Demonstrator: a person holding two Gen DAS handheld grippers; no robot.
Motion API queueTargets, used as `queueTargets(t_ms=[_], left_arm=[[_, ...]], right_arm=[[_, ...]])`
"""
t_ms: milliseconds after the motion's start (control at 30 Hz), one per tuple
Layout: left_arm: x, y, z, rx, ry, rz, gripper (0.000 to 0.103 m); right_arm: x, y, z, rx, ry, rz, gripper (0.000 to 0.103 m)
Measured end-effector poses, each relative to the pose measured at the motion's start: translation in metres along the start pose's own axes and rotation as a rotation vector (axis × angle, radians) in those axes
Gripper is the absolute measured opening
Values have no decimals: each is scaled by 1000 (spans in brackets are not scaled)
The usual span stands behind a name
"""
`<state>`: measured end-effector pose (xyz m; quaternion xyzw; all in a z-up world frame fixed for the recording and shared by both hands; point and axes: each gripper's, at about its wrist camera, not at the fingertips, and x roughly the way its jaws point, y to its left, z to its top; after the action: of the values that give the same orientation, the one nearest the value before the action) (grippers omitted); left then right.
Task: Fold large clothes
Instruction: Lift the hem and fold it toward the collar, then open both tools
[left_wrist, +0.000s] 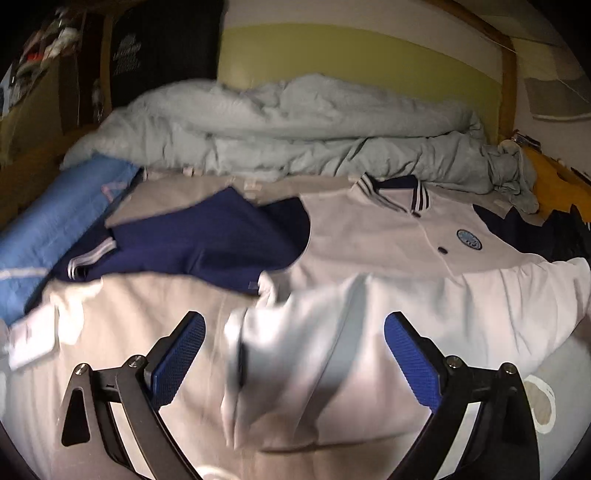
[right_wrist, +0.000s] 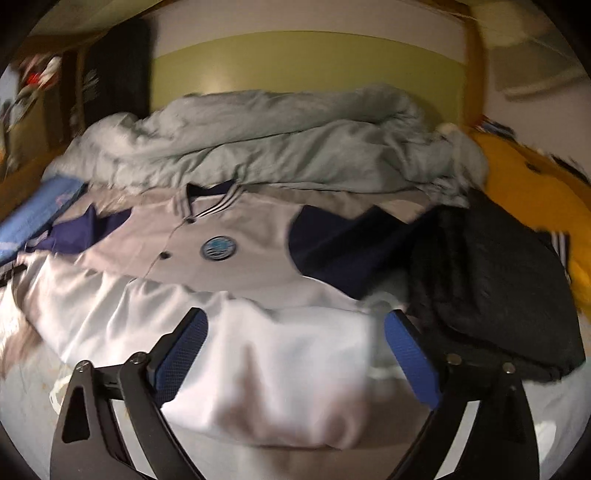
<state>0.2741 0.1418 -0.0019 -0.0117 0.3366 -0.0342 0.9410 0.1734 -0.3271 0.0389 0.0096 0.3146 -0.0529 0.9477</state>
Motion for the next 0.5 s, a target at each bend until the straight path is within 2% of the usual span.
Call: queueTargets(t_ms=[100, 167, 200, 233, 267, 300, 333, 433, 500], left_arm=[[12, 14, -14, -47, 66, 2, 99], [21, 25, -22, -82, 79, -22, 99], [24, 29, -25, -89, 78, -48, 90], [27, 31, -26, -88, 77, -93, 55], [31, 32, -26, -77, 89, -170, 31], [33, 33, -26, -77, 92, -197, 7], [32, 34, -24, -84, 77, -213, 7], [15, 28, -9, -54, -25, -202, 7], [9, 24, 2, -44, -57, -174, 7]], right_arm=[[7, -24, -10, 88, 38, 18, 102], [21, -40, -18, 161, 87, 68, 102], [27, -47, -22, 191, 105, 113, 96], [34, -51, -25, 215, 128, 177, 75], [42, -53, -28, 229, 155, 245, 60], [49, -53, -30, 239, 175, 287, 29], [55, -51, -32, 245, 186, 293, 19], [51, -45, -25, 209, 111, 263, 5], [41, -40, -14, 184, 39, 196, 4]])
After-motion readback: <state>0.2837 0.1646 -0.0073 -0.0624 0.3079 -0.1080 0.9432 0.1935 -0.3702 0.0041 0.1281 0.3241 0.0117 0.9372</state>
